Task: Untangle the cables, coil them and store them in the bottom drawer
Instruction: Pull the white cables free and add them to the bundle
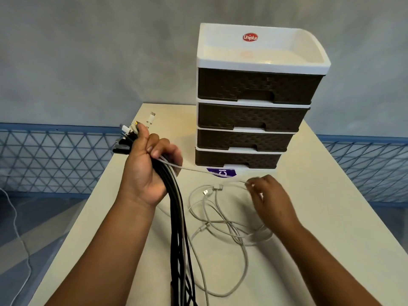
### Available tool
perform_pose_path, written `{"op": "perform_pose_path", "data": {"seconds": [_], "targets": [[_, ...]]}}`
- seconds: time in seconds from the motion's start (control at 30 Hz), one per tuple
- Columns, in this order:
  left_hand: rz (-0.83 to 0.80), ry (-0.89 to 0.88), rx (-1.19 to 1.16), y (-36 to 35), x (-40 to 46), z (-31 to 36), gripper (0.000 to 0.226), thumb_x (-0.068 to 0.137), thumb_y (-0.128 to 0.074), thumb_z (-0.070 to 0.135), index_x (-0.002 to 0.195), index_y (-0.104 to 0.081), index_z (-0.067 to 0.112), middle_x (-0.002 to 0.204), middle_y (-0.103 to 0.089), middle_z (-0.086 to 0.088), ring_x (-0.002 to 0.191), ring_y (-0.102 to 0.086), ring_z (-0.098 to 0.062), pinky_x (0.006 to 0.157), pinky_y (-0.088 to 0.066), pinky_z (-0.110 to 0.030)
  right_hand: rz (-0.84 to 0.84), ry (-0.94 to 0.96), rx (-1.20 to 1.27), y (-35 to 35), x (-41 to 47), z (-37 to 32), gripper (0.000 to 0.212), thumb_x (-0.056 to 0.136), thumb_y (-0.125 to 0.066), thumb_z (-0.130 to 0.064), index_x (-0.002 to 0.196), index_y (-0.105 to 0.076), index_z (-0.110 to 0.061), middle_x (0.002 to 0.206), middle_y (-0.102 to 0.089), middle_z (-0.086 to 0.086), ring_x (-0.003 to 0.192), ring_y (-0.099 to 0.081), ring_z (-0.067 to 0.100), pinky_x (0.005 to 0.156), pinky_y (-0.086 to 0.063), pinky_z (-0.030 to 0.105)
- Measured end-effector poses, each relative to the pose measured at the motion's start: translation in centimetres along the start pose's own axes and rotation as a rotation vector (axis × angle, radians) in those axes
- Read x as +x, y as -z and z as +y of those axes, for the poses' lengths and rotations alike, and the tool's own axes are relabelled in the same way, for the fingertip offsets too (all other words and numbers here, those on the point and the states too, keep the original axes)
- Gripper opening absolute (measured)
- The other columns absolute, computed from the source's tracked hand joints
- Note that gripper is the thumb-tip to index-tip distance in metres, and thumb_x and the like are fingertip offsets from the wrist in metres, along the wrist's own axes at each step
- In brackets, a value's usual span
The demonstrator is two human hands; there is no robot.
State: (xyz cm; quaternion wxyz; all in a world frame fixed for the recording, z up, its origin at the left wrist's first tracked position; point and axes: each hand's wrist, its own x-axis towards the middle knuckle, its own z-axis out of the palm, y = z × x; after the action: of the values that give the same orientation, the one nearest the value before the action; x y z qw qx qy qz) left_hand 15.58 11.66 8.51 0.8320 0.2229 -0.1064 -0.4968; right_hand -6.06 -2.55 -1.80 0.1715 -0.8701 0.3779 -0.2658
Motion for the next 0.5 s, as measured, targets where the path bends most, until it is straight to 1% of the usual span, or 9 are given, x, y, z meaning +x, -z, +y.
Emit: {"op": "perform_pose_path", "data": {"seconds": [0.03,0.07,0.13,0.2,0.3,0.37,0.4,0.43,0.5], "targets": [[-0.022,0.026,0.005,0.0,0.0,0.1,0.053,0.096,-0.044,0.054,0.054,-0.037,0.021,0.045,-0.033,0.008,0.044,-0.042,-0.002,0.050,-0.045,-0.015,0.003,-0.044,0.017,1.2,0.9,-0.5,0.015,0.097,-0.057,-0.024,0.100,-0.069,-0.016,0.090,-0.068,0.006,0.083,-0.063,0.028,0.070,-0.047,0.032],[-0.034,0.039,0.032,0.0,0.0,0.2,0.053,0.096,-0.043,0.054,0.055,-0.037,0.022,0.044,-0.030,0.008,0.039,-0.034,-0.002,0.042,-0.034,-0.013,0.021,-0.071,0.054,2.7,1.6,-1.3,0.015,0.099,-0.054,-0.028,0.098,-0.066,-0.019,0.085,-0.069,0.003,0.078,-0.063,0.025,0.065,-0.047,0.031],[-0.036,0.042,0.118,-0.2,0.1,0.3,0.050,0.096,-0.044,0.052,0.057,-0.038,0.022,0.043,-0.026,0.008,0.035,-0.026,-0.003,0.038,-0.021,-0.014,0.118,-0.045,0.166,5.7,2.7,-3.3,0.013,0.099,-0.053,-0.031,0.095,-0.063,-0.025,0.077,-0.066,-0.007,0.073,-0.063,0.015,0.059,-0.047,0.022],[-0.037,0.072,0.195,-0.7,0.2,0.2,0.044,0.094,-0.049,0.049,0.061,-0.045,0.021,0.042,-0.025,0.008,0.033,-0.024,-0.003,0.037,-0.019,-0.015,0.183,0.047,0.333,8.4,3.2,-6.2,0.010,0.098,-0.054,-0.028,0.101,-0.064,-0.028,0.081,-0.067,-0.011,0.077,-0.066,0.007,0.063,-0.049,0.012],[-0.047,0.146,0.317,-1.8,0.1,-0.5,0.036,0.090,-0.056,0.046,0.070,-0.062,0.017,0.040,-0.024,0.009,0.032,-0.022,-0.002,0.035,-0.016,-0.015,0.167,0.271,0.464,11.3,3.4,-10.8,0.015,0.097,-0.059,-0.019,0.108,-0.068,-0.023,0.091,-0.071,-0.009,0.086,-0.069,0.011,0.071,-0.055,0.017],[-0.039,0.202,0.424,-2.4,0.2,-1.1,0.042,0.087,-0.057,0.051,0.071,-0.069,0.015,0.041,-0.022,0.009,0.033,-0.019,-0.001,0.036,-0.014,-0.015,0.118,0.372,0.437,12.3,3.7,-13.0,0.015,0.096,-0.061,-0.018,0.109,-0.069,-0.021,0.092,-0.070,-0.010,0.086,-0.068,0.010,0.069,-0.055,0.019],[-0.050,0.246,0.474,-2.7,0.3,-1.3,0.046,0.087,-0.056,0.056,0.068,-0.069,0.016,0.041,-0.021,0.009,0.033,-0.018,-0.001,0.037,-0.013,-0.016,0.065,0.402,0.420,12.5,4.0,-13.9,0.015,0.096,-0.062,-0.019,0.109,-0.070,-0.020,0.091,-0.070,-0.011,0.085,-0.068,0.009,0.070,-0.055,0.019],[-0.077,0.299,0.513,-3.0,0.3,-1.4,0.051,0.086,-0.055,0.061,0.062,-0.067,0.019,0.041,-0.021,0.009,0.033,-0.018,-0.002,0.038,-0.011,-0.017,-0.015,0.414,0.415,12.6,4.3,-14.5,0.016,0.095,-0.063,-0.019,0.109,-0.071,-0.019,0.091,-0.070,-0.011,0.085,-0.068,0.008,0.071,-0.056,0.021],[-0.132,0.398,0.547,-3.4,0.2,-1.7,0.052,0.085,-0.055,0.063,0.054,-0.058,0.022,0.043,-0.020,0.009,0.033,-0.017,-0.003,0.040,-0.009,-0.018,-0.239,0.413,0.436,12.3,4.8,-15.0,0.017,0.095,-0.063,-0.015,0.109,-0.072,-0.015,0.091,-0.073,-0.004,0.084,-0.071,0.012,0.076,-0.059,0.031]]}}
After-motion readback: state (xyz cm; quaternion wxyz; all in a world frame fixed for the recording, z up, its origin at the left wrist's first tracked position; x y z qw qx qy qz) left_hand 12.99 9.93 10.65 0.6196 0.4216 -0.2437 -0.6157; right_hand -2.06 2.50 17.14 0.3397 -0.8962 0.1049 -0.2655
